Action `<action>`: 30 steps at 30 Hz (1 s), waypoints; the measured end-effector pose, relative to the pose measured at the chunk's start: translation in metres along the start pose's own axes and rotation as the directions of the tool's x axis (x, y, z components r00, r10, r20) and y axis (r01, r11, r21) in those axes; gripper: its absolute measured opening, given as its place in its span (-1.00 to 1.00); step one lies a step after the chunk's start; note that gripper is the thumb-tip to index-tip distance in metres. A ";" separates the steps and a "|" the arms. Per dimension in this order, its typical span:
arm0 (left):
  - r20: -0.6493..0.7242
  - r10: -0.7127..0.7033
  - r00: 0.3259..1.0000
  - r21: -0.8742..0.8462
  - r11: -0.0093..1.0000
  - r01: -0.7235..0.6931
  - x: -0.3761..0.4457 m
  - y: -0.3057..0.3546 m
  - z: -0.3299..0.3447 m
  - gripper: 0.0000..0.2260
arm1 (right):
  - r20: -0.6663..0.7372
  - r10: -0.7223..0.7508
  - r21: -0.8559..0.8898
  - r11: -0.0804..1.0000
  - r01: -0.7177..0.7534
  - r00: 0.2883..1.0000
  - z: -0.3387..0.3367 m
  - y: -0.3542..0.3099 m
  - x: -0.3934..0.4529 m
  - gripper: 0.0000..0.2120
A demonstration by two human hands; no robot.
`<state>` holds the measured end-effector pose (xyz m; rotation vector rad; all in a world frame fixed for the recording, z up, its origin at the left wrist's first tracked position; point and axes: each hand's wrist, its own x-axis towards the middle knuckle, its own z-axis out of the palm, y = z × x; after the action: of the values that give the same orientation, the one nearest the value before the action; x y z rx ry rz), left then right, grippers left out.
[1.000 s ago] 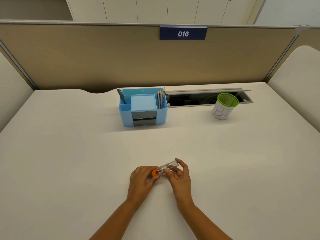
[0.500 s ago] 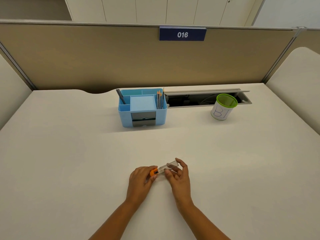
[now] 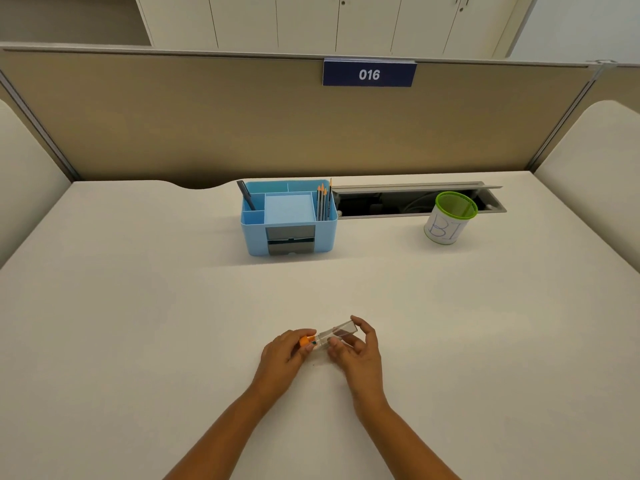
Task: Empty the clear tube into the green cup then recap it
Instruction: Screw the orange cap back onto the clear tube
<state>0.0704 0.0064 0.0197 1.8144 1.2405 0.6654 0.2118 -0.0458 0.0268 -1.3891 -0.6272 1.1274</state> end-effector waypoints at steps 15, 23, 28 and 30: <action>0.071 -0.047 0.996 -0.387 0.919 0.071 0.002 0.066 -0.024 -0.80 | 0.037 -0.126 0.010 0.992 0.126 0.991 0.014 -0.055 -0.008 -0.55; -0.042 -0.109 0.993 -0.435 0.897 0.080 0.004 0.077 -0.036 -0.94 | 0.059 -0.142 0.061 0.989 0.138 0.988 0.016 -0.078 -0.015 -0.63; -0.091 -0.107 0.990 -0.468 0.882 0.052 0.003 0.084 -0.045 -0.91 | 0.087 -0.173 0.053 0.984 0.168 0.981 0.013 -0.090 -0.018 -0.74; -0.102 -0.114 0.988 -0.486 0.873 0.050 0.001 0.085 -0.048 -0.91 | 0.107 -0.162 0.080 0.985 0.154 0.981 0.013 -0.093 -0.019 -0.78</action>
<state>0.0752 0.0077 0.1175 1.3128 1.1030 0.9599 0.2157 -0.0411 0.1224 -1.1988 -0.7580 1.0957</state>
